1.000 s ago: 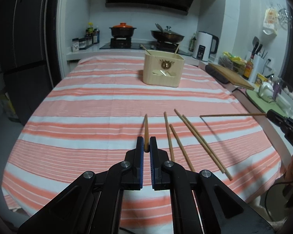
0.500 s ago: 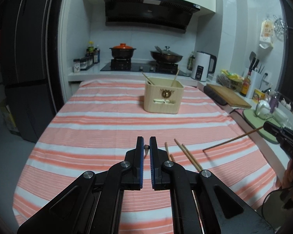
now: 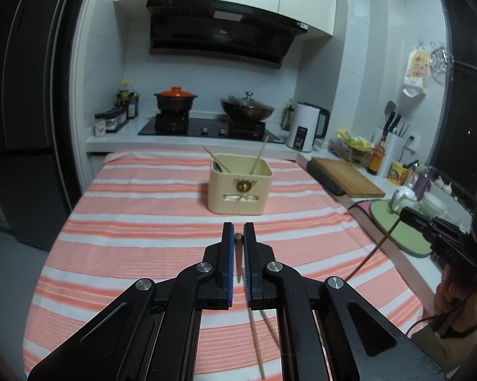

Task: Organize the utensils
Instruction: 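Lift the chopsticks and carry them over the beige holder box with both grippers, then lower the chopsticks into the box and open both grippers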

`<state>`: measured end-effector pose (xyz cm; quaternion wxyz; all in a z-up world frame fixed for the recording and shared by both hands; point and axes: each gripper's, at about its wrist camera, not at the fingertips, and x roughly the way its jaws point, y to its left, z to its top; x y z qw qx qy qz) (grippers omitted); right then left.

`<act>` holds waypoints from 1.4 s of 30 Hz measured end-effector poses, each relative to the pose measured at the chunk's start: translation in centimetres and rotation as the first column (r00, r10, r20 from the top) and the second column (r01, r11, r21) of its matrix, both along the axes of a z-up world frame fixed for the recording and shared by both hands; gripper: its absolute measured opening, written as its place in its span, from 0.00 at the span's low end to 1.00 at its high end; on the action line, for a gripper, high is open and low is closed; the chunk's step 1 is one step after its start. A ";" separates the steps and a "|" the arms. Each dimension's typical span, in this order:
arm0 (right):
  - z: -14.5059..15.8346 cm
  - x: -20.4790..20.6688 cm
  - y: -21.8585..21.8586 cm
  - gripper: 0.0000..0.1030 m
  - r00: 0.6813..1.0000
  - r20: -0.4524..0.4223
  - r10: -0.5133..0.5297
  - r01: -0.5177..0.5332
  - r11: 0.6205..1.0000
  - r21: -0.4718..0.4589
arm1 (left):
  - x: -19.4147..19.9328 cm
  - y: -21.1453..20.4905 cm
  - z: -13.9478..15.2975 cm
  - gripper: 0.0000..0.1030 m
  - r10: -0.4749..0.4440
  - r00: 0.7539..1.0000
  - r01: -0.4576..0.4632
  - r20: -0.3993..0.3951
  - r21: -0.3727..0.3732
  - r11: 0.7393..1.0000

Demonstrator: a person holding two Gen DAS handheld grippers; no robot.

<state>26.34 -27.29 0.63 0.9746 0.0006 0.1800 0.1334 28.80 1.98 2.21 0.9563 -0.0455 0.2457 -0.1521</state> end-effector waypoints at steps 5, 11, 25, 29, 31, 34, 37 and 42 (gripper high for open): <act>2.0 1.6 0.2 0.04 0.999 0.000 0.034 -0.034 0.999 0.015 | 2.2 -0.5 1.1 0.03 -0.047 0.998 0.048 -0.044 0.014 0.999; 4.6 3.8 0.8 0.04 0.998 0.024 0.060 -0.060 0.998 0.005 | 4.5 -0.9 2.8 0.03 -0.074 0.996 0.077 -0.059 0.045 0.996; 10.7 14.0 2.0 0.04 0.995 0.070 0.070 -0.071 0.998 0.002 | 14.2 -1.6 9.1 0.03 -0.070 0.997 0.071 -0.032 0.019 0.997; 12.7 17.8 2.7 0.04 0.991 0.125 0.044 -0.042 0.999 -0.016 | 18.1 -2.3 11.6 0.03 -0.045 0.999 0.045 0.014 0.010 0.999; 13.4 19.7 2.9 0.04 0.988 0.151 0.029 -0.028 1.000 -0.010 | 20.0 -2.7 12.2 0.03 -0.030 0.999 0.030 0.034 0.015 0.999; 13.5 22.8 3.3 0.04 0.983 0.181 0.003 -0.001 1.000 -0.006 | 23.0 -3.4 11.8 0.03 -0.010 0.999 0.009 0.038 0.014 1.000; 12.2 26.0 3.6 0.04 0.985 0.174 -0.013 0.015 1.000 -0.010 | 26.0 -3.9 10.1 0.03 0.001 1.000 -0.001 -0.003 0.005 1.000; 8.2 31.8 4.0 0.04 1.000 0.004 -0.015 0.015 1.000 -0.007 | 30.9 -4.8 6.0 0.03 0.003 0.992 -0.001 -0.127 0.012 1.000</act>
